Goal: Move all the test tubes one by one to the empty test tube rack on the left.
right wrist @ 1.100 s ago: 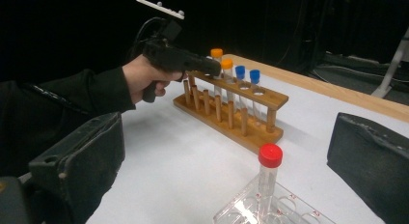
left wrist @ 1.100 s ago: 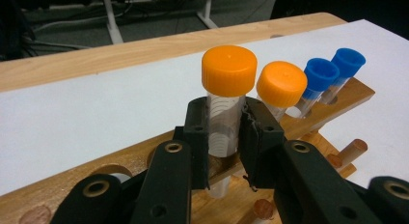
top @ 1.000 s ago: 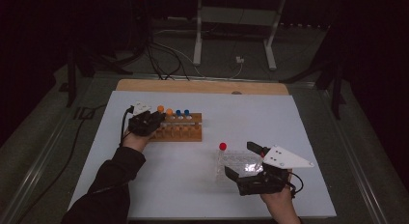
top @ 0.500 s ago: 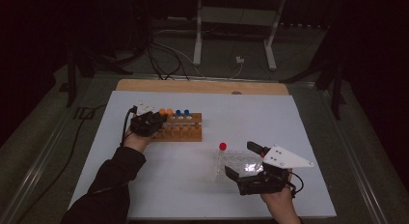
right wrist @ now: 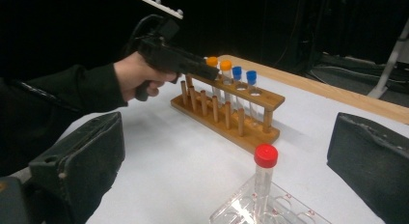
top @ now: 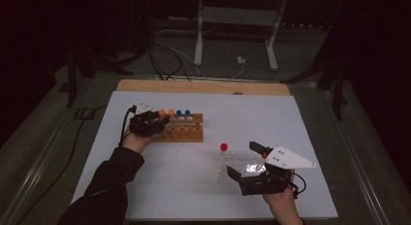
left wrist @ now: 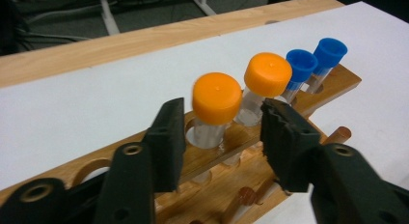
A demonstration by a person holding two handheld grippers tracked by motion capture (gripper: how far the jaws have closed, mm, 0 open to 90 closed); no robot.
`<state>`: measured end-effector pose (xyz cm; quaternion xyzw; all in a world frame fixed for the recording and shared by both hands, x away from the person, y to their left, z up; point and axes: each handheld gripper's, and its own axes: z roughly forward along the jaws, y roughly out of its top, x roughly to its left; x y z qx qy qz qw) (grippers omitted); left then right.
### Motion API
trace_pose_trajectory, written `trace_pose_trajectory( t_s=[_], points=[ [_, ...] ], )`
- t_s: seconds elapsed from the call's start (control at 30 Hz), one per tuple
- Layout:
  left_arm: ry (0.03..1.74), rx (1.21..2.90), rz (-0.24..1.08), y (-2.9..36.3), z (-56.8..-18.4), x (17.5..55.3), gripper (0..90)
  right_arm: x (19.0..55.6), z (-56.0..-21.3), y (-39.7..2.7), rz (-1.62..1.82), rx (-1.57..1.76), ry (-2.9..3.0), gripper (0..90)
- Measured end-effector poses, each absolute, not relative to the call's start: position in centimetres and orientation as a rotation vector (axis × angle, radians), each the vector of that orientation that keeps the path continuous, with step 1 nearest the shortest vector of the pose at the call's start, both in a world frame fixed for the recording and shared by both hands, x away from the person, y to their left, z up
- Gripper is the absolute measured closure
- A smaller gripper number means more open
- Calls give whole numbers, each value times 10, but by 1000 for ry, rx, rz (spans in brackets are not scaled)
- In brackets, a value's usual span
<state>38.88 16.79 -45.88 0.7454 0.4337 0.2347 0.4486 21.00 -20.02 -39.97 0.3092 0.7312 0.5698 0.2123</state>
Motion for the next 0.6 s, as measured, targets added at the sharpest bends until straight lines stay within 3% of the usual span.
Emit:
trace_pose_trajectory(
  t_s=[0.33, 0.6],
  points=[
    [989, 1823, 541, 181, -444, 361, 185, 216, -394, -216, 1531, 896, 1966, 0],
    [842, 1817, 412, 190, -441, 323, 26, 228, -402, -249, 1436, 1015, 1893, 0]
  ],
)
